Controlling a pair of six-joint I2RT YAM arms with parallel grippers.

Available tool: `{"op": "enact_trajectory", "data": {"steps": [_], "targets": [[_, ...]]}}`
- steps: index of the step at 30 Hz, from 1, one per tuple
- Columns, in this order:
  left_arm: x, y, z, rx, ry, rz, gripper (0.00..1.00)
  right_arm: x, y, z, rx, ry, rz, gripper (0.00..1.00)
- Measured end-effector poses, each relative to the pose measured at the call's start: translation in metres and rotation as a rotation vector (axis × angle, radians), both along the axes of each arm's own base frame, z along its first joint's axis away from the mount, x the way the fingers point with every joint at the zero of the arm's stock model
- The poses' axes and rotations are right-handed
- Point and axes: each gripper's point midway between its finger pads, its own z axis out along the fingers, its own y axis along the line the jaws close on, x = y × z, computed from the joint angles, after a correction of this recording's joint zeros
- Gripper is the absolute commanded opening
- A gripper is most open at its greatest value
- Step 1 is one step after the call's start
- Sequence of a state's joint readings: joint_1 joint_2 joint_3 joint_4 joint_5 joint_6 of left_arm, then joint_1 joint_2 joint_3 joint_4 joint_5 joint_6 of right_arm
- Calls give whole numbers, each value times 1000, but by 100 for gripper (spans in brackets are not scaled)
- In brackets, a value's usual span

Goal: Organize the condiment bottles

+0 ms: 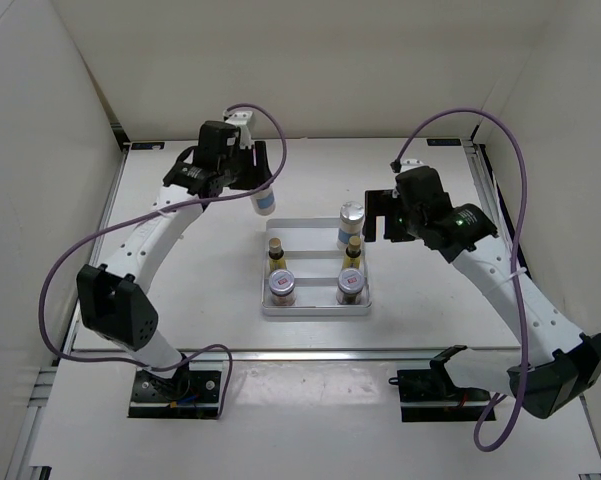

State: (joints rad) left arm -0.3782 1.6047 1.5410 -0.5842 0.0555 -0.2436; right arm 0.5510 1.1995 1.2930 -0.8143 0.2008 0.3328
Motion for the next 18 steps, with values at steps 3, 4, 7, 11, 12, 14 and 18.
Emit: {"op": "enact_trajectory", "data": {"steps": [3,4,7,11,12,14,18], "targets": [[-10,-17,19,-32,-36,-55,29,0,0,0,-1,-1,-1,100],[-13,-22,21,-40,-40,-73,29,0,-1,-1,-2,1,-2,100],[-20,-38,18,-61,-38,-122,28,-2,-2,-6,-9,12,-2,100],[-30,-54,-11,-73,17,-165,28,-2,-2,-7,-11,14,-2,100],[-31,-56,-20,-70,33,-169,28,-2,-2,-8,-11,15,-2,100],[-32,-59,-38,-60,68,-173,28,-3,-3,-9,-15,18,-3,100],[-30,-63,-68,-35,124,-173,28,-5,-5,-10,-21,21,-7,100]]}}
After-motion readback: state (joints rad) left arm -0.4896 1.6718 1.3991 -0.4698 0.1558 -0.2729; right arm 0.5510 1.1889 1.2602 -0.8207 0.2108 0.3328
